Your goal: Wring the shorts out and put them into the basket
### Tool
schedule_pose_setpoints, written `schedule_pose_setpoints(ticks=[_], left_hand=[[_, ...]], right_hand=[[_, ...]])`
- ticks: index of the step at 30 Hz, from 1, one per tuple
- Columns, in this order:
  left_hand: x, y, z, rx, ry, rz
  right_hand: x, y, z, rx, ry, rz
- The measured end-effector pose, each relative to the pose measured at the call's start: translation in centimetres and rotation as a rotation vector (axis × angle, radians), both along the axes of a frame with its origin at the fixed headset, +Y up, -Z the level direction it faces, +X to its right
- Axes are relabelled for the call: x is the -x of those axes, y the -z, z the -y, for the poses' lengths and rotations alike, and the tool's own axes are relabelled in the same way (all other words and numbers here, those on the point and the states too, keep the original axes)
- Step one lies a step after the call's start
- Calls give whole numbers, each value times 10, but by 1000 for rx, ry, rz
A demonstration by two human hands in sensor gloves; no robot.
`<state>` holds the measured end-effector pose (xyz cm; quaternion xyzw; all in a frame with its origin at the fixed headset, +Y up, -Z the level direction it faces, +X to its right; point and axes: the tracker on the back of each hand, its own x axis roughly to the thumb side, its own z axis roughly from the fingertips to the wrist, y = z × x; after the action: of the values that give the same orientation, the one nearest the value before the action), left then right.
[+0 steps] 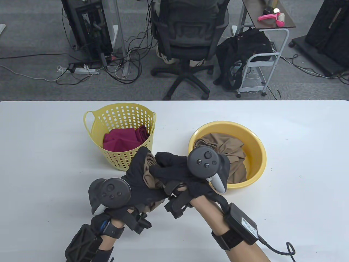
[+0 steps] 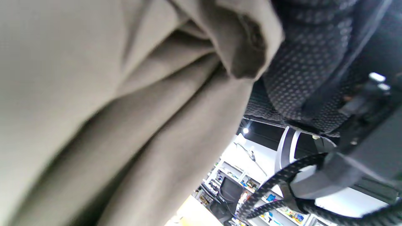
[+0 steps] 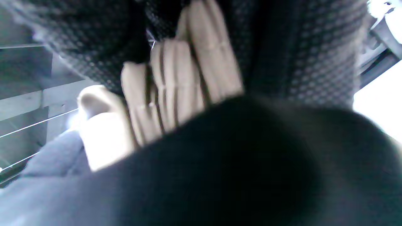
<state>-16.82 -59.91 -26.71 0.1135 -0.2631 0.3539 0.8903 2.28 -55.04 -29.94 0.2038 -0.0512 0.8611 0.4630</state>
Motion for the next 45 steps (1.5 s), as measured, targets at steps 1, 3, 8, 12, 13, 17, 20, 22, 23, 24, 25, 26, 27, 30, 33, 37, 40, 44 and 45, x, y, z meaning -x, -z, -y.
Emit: schedule_pose_setpoints(ticks=[1, 3, 8, 12, 13, 17, 20, 22, 23, 24, 25, 26, 27, 30, 33, 37, 40, 44, 45], left_hand=[[1, 0, 0, 2, -10, -9], [5, 0, 1, -2, -24, -14], [9, 1, 3, 5, -72, -1], [9, 0, 4, -1, -70, 0], [10, 0, 4, -6, -73, -3], [11, 0, 3, -6, -90, -11], [13, 0, 4, -8, -91, -16], [14, 0, 4, -2, -91, -19], [15, 0, 4, -2, -93, -21], [17, 0, 5, 3, -101, -29], [19, 0, 5, 7, -110, -29], [21, 1, 6, 20, -132, -27], [23, 1, 7, 26, -140, -23], [25, 2, 8, 34, -150, -21], [28, 2, 9, 47, -175, -18], [35, 3, 7, 65, -235, -12], [41, 3, 6, 80, -293, -1], [50, 5, 4, 113, -421, 39], [52, 5, 4, 121, -446, 51]], right_hand=[[1, 0, 0, 6, 8, -17], [1, 0, -1, 30, 40, -55], [2, 1, -2, 3, 20, -101], [2, 3, -1, 8, 14, -133], [1, 3, -1, 8, 15, -135], [0, 5, 2, 11, 7, -157], [-2, 8, 6, 36, 22, -171], [-4, 9, 10, 63, 39, -172], [-5, 9, 11, 69, 44, -168], [-7, 10, 13, 71, 49, -150], [-9, 11, 14, 69, 51, -141], [-11, 13, 15, 75, 61, -152], [-12, 13, 16, 90, 74, -157], [-13, 15, 20, 121, 92, -157], [-16, 18, 22, 122, 94, -150], [-21, 22, 24, 146, 116, -143], [-26, 25, 27, 168, 130, -131], [-32, 32, 34, 211, 144, -136], [-33, 33, 36, 223, 152, -141]])
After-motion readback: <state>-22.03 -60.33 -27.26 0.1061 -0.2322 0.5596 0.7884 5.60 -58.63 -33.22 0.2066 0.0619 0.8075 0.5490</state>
